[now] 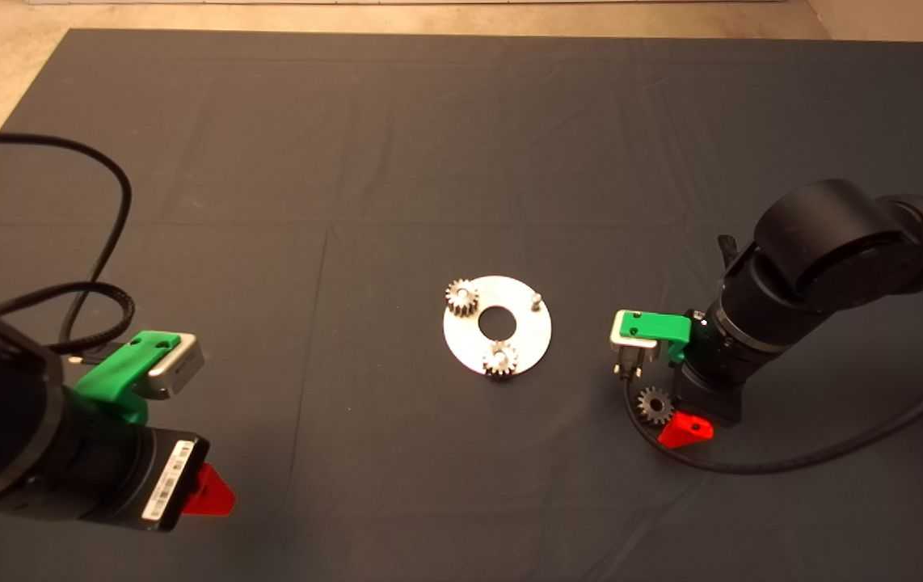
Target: Install three planetary gears onto the carrier pins
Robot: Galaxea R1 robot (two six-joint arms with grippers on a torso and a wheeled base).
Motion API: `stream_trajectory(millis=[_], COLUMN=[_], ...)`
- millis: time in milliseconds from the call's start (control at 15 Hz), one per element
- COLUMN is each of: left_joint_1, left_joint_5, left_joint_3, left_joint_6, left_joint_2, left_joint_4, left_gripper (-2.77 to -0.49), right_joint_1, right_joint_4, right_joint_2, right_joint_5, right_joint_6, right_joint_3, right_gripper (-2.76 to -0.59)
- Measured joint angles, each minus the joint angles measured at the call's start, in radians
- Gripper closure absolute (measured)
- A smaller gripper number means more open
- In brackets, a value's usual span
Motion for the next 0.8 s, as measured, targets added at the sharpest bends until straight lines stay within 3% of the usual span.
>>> stream_trajectory(millis=[200, 333, 533, 800], left_joint_1=[0.000, 0.000, 0.000, 0.006], left_joint_5=[0.000, 0.000, 0.000, 0.000], left_joint_3=[0.000, 0.000, 0.000, 0.000], left_joint_6=[0.006, 0.009, 0.010, 0.010], left_joint_2=[0.000, 0.001, 0.001, 0.001], left_joint_4=[-0.011, -0.014, -0.017, -0.020], left_gripper=[-2.07, -2.07, -2.07, -2.07], right_joint_1=[0.000, -0.011, -0.041, -0.101], right_joint_4=[-0.014, -0.046, -0.159, -0.224], right_joint_2=[-0.059, -0.095, -0.122, -0.139], right_joint_5=[0.001, -0.001, 0.000, -0.001], right_joint_6=[-0.094, -0.130, -0.159, -0.172], right_joint_3=[0.036, 0.083, 0.126, 0.144], right_gripper=[-2.63, -2.63, -2.63, -2.63])
